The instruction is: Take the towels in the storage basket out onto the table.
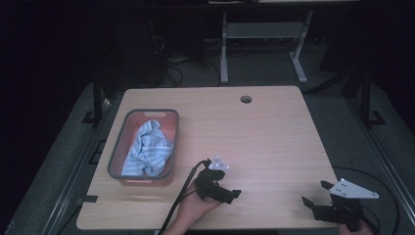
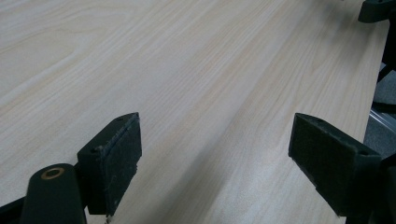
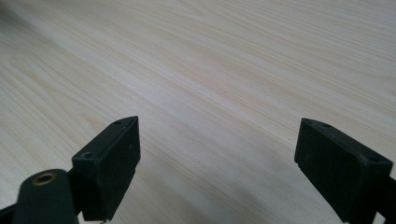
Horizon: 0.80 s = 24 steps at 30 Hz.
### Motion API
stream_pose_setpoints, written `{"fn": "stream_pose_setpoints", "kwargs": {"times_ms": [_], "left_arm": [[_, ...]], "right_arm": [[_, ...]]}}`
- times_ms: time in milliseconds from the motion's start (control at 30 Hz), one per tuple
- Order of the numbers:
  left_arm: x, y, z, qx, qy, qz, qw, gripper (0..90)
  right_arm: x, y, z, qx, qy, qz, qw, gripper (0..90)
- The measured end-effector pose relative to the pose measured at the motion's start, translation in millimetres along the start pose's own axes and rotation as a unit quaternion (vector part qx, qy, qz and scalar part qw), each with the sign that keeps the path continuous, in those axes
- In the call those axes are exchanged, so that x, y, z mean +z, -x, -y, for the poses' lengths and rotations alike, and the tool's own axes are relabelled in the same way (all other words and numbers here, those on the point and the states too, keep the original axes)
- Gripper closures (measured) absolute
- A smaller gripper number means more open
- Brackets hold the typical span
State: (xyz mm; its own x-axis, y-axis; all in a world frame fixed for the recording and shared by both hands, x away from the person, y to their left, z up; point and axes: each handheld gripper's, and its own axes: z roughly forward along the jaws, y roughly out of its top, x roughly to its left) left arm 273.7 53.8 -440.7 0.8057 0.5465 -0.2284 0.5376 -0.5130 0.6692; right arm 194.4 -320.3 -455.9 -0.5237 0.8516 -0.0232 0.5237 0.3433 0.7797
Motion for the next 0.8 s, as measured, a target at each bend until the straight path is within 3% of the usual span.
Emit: {"fn": "stream_pose_setpoints", "kwargs": {"times_ms": [433,633,700,800], "left_arm": [[-9.1,-0.5,-7.2,0.001,0.008,-0.005,1.0,16.9],[-12.7,2.0,-11.5,0.009,-0.004,-0.005,0.9999,17.1],[-16.6,4.8,-13.4,0.021,-0.008,-0.006,0.9997,17.4],[-18.2,4.9,-15.0,0.015,-0.004,-0.003,0.9999,17.4]], "right_arm": [[-1.1,1.8,-0.1,0.001,0.005,0.002,1.0,13.7],[-0.8,0.1,-1.0,0.003,0.003,0.005,1.0,13.7],[-1.4,-1.3,-1.5,0.003,0.006,0.006,1.0,13.7],[-2.1,-2.6,-1.9,-0.003,0.007,0.004,1.0,13.7]]}}
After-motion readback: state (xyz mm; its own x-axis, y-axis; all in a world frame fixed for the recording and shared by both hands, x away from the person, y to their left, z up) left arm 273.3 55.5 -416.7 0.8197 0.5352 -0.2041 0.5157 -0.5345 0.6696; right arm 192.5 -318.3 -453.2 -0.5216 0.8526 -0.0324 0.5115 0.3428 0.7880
